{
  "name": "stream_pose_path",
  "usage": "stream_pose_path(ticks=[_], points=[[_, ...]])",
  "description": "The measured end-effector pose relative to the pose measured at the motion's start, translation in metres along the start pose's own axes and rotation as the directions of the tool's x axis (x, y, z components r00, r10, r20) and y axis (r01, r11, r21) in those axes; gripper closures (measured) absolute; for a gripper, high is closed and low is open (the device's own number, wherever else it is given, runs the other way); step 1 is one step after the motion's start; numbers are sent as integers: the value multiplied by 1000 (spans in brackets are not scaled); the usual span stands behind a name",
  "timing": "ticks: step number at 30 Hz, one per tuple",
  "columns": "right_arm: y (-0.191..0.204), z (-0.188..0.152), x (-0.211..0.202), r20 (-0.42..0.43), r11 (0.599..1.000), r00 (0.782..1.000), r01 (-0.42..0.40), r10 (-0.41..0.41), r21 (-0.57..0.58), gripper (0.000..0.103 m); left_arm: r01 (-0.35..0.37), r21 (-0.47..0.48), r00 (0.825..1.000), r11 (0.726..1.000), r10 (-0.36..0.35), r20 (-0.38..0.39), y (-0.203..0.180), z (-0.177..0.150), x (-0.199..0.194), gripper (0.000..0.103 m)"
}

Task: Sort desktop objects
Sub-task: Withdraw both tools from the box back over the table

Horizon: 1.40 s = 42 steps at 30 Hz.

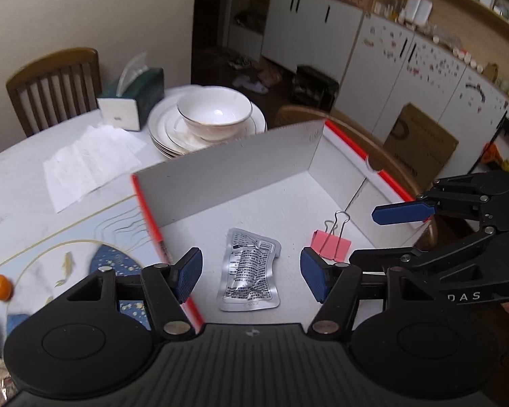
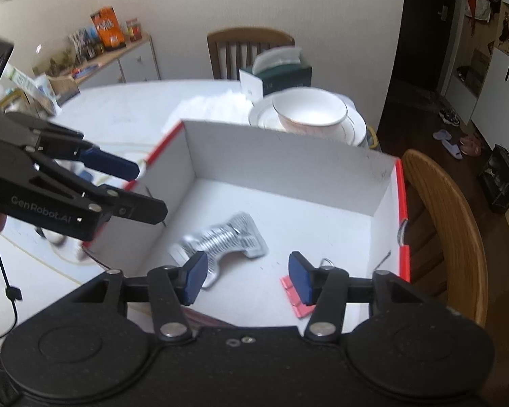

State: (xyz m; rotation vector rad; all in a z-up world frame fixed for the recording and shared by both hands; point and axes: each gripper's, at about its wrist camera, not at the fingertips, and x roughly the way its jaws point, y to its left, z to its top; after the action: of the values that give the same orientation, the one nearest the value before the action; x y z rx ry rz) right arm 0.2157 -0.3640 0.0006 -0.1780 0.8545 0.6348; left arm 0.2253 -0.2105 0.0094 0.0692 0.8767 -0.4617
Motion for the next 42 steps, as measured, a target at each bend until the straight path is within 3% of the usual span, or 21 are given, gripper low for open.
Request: stream_pose_path(ticks=[13,27,38,42], points=[[62,8,-13,105,999,994,-2,-1,34,41,-54,-25,992,998,56,116,35,-42,-70,40],[147,10,2,127,998,992,0,-8,68,34,-81,-33,989,996,85,125,98,-91,-107,35],[211,17,29,126,997,992,-1,-9,77,30,-126,-104,980,986,140,139,170,-113,-128,17],[234,19,42,120,997,993,-7,-2,73,29,-157,-128,973,979,176,148,194,-122,-133,0]])
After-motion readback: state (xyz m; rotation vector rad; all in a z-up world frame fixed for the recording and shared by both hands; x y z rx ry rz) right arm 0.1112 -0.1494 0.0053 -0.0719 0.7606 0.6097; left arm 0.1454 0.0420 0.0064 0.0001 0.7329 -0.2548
